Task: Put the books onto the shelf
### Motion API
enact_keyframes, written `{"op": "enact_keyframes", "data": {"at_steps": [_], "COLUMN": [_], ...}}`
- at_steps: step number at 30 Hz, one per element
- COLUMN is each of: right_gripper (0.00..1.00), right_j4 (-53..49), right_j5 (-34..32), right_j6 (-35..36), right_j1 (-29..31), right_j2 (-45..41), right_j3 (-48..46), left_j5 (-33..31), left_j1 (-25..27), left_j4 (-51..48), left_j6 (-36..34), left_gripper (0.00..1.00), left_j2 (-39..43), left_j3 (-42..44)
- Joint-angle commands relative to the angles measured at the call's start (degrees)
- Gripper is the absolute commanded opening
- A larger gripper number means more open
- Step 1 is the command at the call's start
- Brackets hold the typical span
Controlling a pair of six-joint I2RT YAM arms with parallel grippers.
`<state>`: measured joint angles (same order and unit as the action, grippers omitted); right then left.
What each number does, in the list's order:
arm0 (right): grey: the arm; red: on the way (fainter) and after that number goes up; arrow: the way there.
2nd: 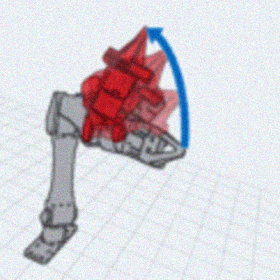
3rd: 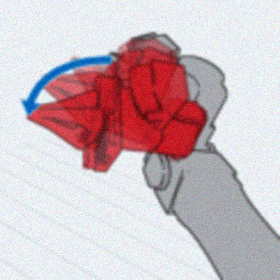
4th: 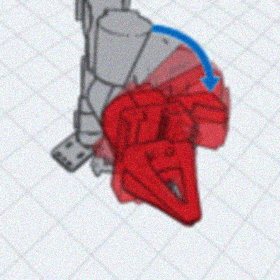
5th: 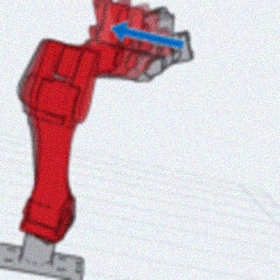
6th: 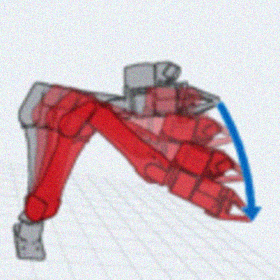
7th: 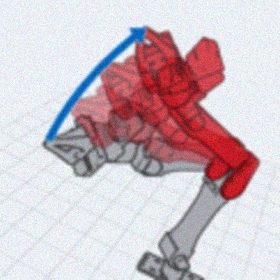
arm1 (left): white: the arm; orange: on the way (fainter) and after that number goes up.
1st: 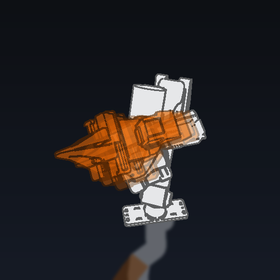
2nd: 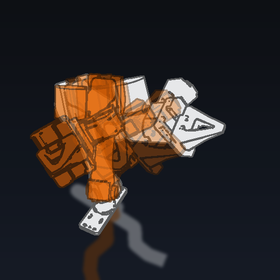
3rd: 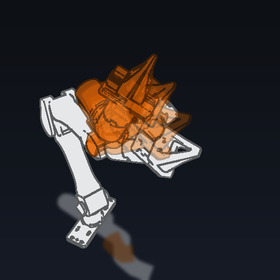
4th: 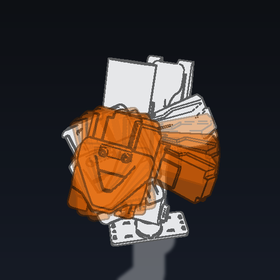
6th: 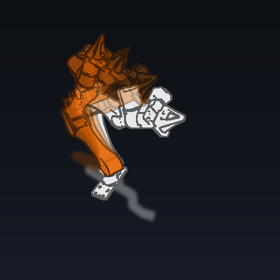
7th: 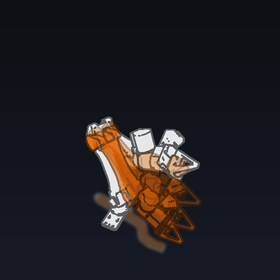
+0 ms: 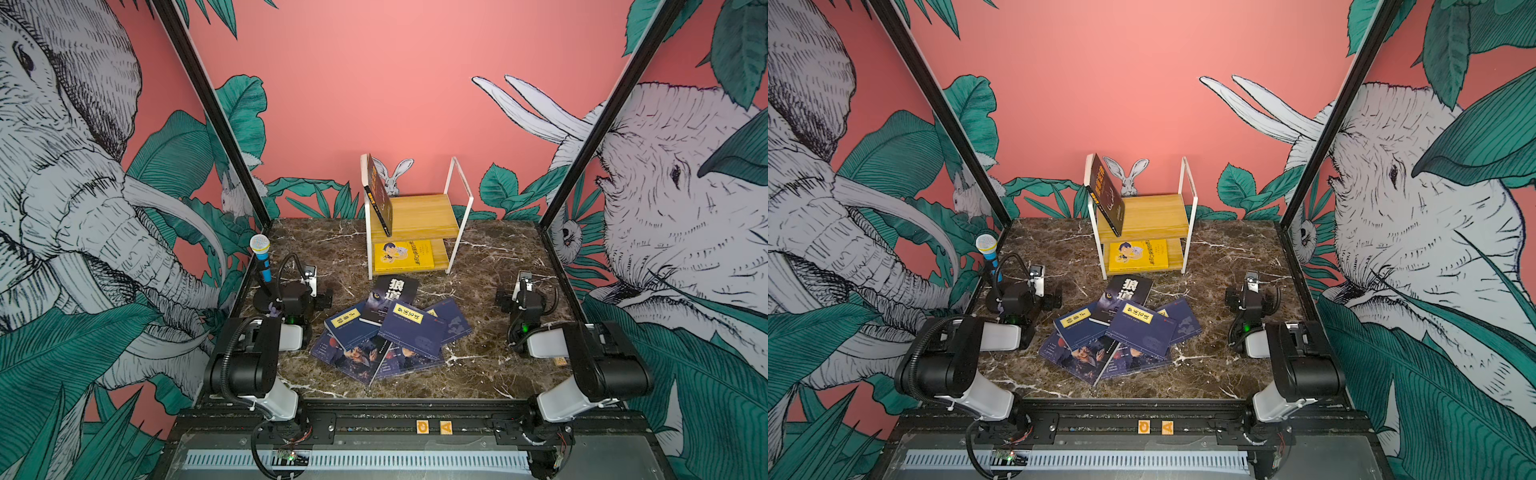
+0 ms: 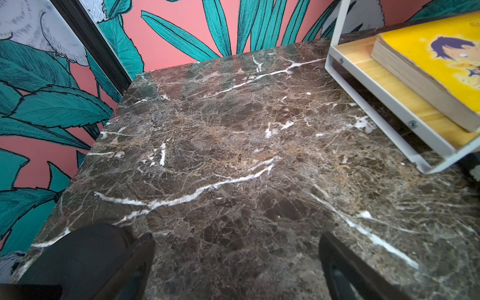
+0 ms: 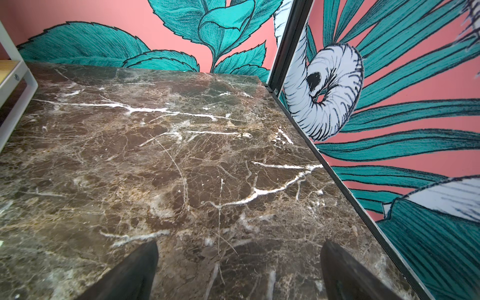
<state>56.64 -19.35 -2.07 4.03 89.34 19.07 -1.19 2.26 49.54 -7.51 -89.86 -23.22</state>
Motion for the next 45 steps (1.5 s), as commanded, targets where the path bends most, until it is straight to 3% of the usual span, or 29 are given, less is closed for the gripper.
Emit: {"op": "enact_keyframes", "data": {"at_steps": [1, 13, 15, 20, 22, 26, 28, 30, 33, 37, 41, 45], "right_gripper": [0.99, 0.99, 0.99, 0.99, 0.99, 0.99, 0.99, 0.99, 0.97, 0.94, 0.92, 0.88], "right_j4": [3.3, 2.5, 2.5, -3.6, -10.1, -31.8, -41.2, -48.2, -55.5, -61.3, -63.5, -62.3], "right_j5": [-1.2, -1.1, 0.6, -1.3, -1.9, 4.1, 7.5, 10.0, 16.0, 21.6, 22.4, 24.6], "right_j6": [0.6, 0.8, 1.5, 4.6, 6.2, -3.6, -10.0, -17.3, -26.5, -33.4, -35.3, -38.5], "right_j1": [0.4, 0.5, 0.6, 3.5, 5.5, 5.9, 6.2, 6.5, 7.0, 10.2, 16.4, 20.4], "right_j2": [-0.4, -0.4, -1.2, -9.8, -15.7, -26.8, -30.8, -34.0, -37.3, -37.5, -35.9, -33.4], "right_j3": [-0.6, -0.2, -0.3, -0.7, 0.5, 6.8, 9.7, 11.2, 12.4, 13.3, 12.3, 10.6], "left_j5": [-0.6, -0.1, 1.7, 11.5, 10.3, 14.0, 20.3, 26.6, 28.7, 32.8, 40.5, 43.9], "left_j1": [0.4, 0.7, 0.8, 1.3, 3.8, 5.4, 5.5, 6.0, 8.7, 11.2, 14.6, 16.9], "left_j4": [0.2, -1.1, -9.5, -41.6, -52.0, -65.0, -69.6, -71.4, -76.0, -76.7, -65.7, -55.5], "left_j6": [0.5, -0.4, -1.3, -1.5, -1.7, 5.0, 9.1, 10.9, 12.4, 17.8, 26.7, 31.4], "left_gripper": [1.00, 0.99, 0.99, 1.00, 1.00, 1.00, 1.00, 1.00, 1.00, 1.00, 0.99, 0.96], "left_j2": [0.8, 1.8, 5.5, 15.5, 19.8, 25.4, 25.2, 24.2, 21.9, 18.5, 16.2, 17.4], "left_j3": [-0.5, -1.4, -4.3, -17.5, -22.0, -27.0, -29.0, -30.1, -32.6, -32.6, -26.3, -19.4]}}
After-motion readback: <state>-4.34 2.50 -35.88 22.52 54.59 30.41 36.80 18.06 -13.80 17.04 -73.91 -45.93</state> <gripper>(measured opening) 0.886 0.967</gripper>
